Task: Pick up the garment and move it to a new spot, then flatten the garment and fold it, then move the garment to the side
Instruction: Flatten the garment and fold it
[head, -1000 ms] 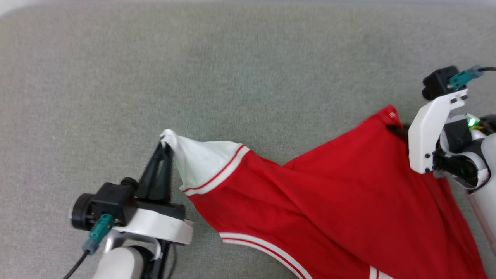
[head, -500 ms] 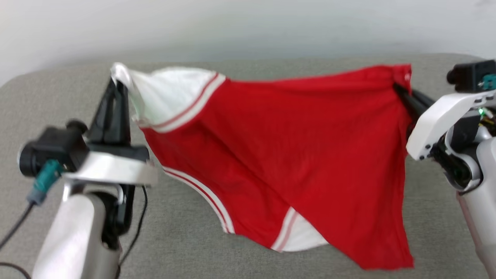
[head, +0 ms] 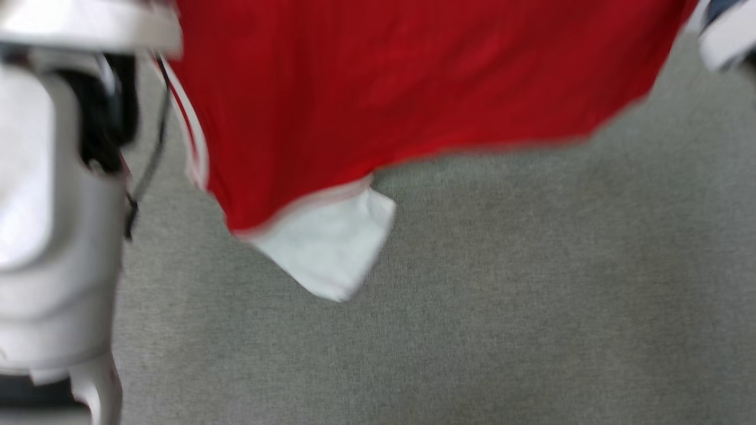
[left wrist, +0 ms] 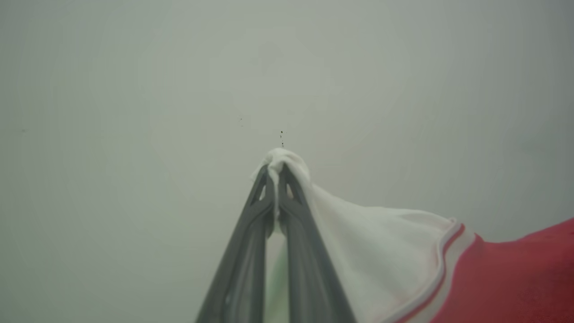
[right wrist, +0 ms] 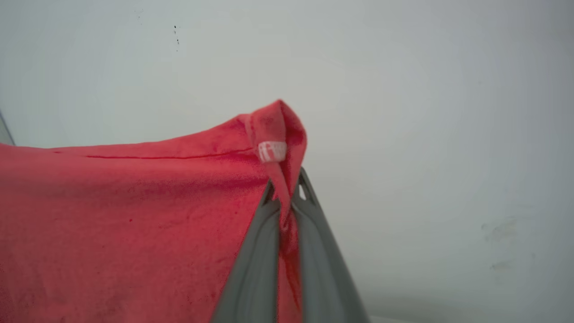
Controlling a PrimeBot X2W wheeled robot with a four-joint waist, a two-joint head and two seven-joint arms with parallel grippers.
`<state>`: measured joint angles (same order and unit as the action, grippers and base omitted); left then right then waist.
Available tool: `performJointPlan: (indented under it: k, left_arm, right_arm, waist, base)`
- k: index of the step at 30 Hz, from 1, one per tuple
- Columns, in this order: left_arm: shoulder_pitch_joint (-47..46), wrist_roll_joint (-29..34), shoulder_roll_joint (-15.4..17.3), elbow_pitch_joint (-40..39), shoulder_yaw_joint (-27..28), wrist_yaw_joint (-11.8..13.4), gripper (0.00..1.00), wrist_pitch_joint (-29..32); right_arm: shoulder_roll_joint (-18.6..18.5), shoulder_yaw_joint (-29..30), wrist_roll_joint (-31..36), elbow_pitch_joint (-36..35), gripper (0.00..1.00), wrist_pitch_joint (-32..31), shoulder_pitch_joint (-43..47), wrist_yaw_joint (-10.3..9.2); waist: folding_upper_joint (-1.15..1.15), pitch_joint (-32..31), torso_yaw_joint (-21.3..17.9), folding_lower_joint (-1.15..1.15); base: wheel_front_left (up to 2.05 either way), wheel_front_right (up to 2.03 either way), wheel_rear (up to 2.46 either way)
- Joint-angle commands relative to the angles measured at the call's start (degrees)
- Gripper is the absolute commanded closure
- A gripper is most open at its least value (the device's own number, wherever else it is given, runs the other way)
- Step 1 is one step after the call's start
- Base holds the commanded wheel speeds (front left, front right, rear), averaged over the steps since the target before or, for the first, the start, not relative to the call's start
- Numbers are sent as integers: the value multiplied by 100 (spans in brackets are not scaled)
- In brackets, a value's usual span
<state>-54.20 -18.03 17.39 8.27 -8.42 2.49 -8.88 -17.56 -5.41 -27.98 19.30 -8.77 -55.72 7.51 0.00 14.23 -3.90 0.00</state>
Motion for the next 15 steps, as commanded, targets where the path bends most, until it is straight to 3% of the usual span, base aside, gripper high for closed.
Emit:
performJointPlan:
  k: [1,10,15]
  left_arm:
    - [-352,27,17,93,22,-42,100,-12]
    - [-2878,252,193,813,-60,-192,100,204]
    - [-3637,342,269,1178,-142,-278,100,317]
  right_arm:
    - [-51,65,16,-39,100,25,-297,-4]
    - [-274,230,-68,71,100,2,-2348,-4]
    - [-367,87,-127,458,100,86,-3179,-4]
  waist:
    - [0,480,-16,0]
    - [0,1872,-56,0]
    - [0,2324,-62,0]
  base:
    - [0,0,0]
    - [0,0,0]
    - [0,0,0]
